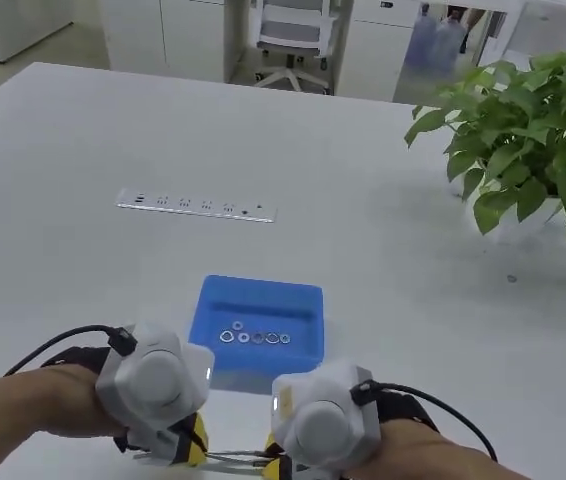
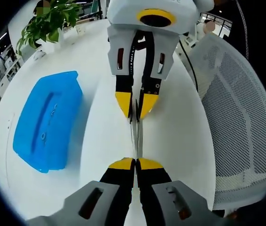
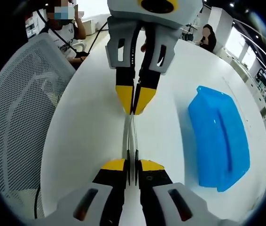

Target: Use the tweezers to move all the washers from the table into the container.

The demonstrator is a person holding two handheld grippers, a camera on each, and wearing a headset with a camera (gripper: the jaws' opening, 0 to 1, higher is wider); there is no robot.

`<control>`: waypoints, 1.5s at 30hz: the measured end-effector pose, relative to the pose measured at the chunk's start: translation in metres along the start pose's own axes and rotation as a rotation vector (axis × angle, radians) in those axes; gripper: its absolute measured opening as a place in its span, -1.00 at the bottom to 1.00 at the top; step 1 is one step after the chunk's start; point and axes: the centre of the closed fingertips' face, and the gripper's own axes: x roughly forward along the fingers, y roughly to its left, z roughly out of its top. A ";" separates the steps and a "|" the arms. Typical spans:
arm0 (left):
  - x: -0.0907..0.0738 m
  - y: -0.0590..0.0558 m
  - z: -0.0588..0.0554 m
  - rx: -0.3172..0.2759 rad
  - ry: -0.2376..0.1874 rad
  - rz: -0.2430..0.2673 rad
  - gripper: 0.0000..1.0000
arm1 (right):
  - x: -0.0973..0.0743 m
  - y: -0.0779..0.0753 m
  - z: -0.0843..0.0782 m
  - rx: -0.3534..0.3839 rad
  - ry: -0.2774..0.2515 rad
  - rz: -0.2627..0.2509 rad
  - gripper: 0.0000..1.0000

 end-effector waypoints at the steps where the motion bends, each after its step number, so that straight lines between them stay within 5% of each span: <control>1: 0.000 0.000 0.000 0.000 0.001 0.001 -0.89 | 0.000 0.000 0.000 0.001 0.000 0.002 -0.79; 17: 0.005 0.001 -0.005 -0.021 0.007 -0.012 -0.84 | 0.001 0.002 0.001 0.032 0.001 0.029 -0.77; 25: -0.004 0.003 -0.006 -0.027 0.003 0.019 -0.73 | -0.007 -0.002 0.008 0.034 -0.021 -0.007 -0.62; 35: -0.034 0.006 -0.001 -0.077 -0.059 0.098 -0.52 | -0.037 -0.018 0.006 0.108 -0.065 -0.113 -0.28; 45: -0.070 0.011 0.018 -0.120 -0.181 0.195 -0.22 | -0.076 -0.032 -0.001 0.180 -0.141 -0.212 0.08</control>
